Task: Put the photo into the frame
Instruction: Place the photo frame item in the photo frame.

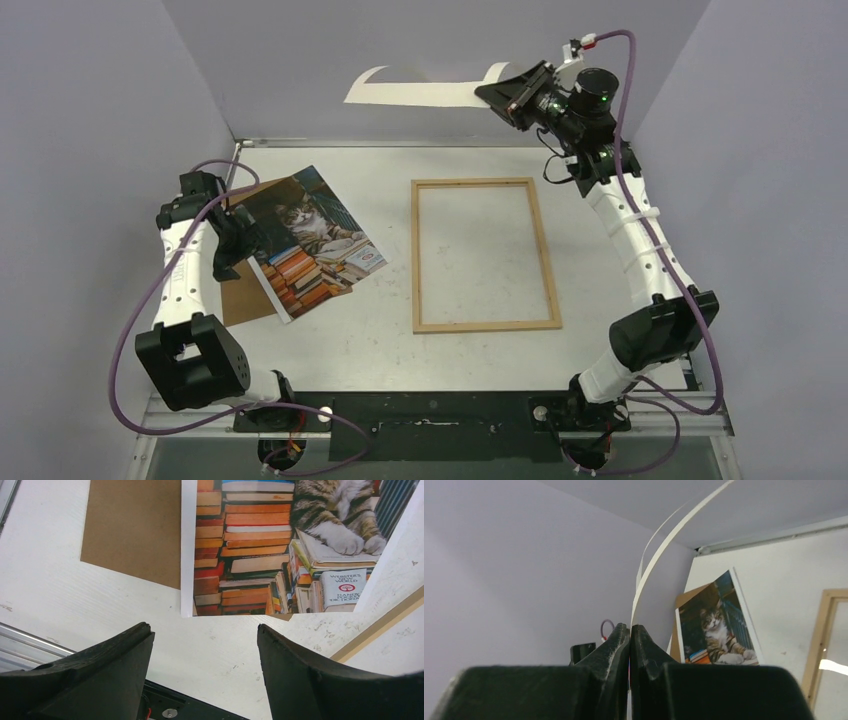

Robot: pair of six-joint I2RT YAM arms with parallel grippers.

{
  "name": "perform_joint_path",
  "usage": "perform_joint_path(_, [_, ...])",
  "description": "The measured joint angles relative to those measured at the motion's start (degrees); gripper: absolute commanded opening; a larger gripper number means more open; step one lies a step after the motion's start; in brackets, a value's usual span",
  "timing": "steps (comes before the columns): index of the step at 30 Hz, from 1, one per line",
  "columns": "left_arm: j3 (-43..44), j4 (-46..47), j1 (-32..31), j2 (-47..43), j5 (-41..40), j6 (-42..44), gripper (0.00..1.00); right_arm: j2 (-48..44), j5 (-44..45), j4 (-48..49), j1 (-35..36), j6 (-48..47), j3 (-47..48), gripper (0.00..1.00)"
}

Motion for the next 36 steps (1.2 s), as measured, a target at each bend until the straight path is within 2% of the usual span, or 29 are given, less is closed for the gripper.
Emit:
perform_joint_path(5, [0.3,0.1,-0.2,0.0,2.1,-0.2,0.74,1.7,-5.5,0.7,2.8,1.1,-3.3,0.00])
perform_joint_path(12, [0.4,0.2,-2.5,1.7,3.7,-0.5,0.74,0.3,-9.9,-10.7,0.8,-5.5,-19.4,0.00])
perform_joint_path(17, [0.4,0.6,-4.1,3.3,4.0,-0.6,0.74,0.2,-13.0,-22.3,-4.5,-15.8,-29.7,0.00])
perform_joint_path(25, [0.4,2.1,-6.4,4.2,4.8,-1.0,0.74,-2.4,-12.2,-37.1,-9.8,-30.5,-35.5,0.00])
perform_joint_path(30, [0.4,3.4,-9.0,6.0,5.6,-1.2,0.74,-3.5,-10.3,-41.5,-11.6,-35.5,-38.4,0.00])
perform_joint_path(36, [0.2,5.0,-11.2,7.7,6.6,-1.3,0.74,-3.5,-8.6,-42.0,-12.3,-36.5,-38.8,0.00])
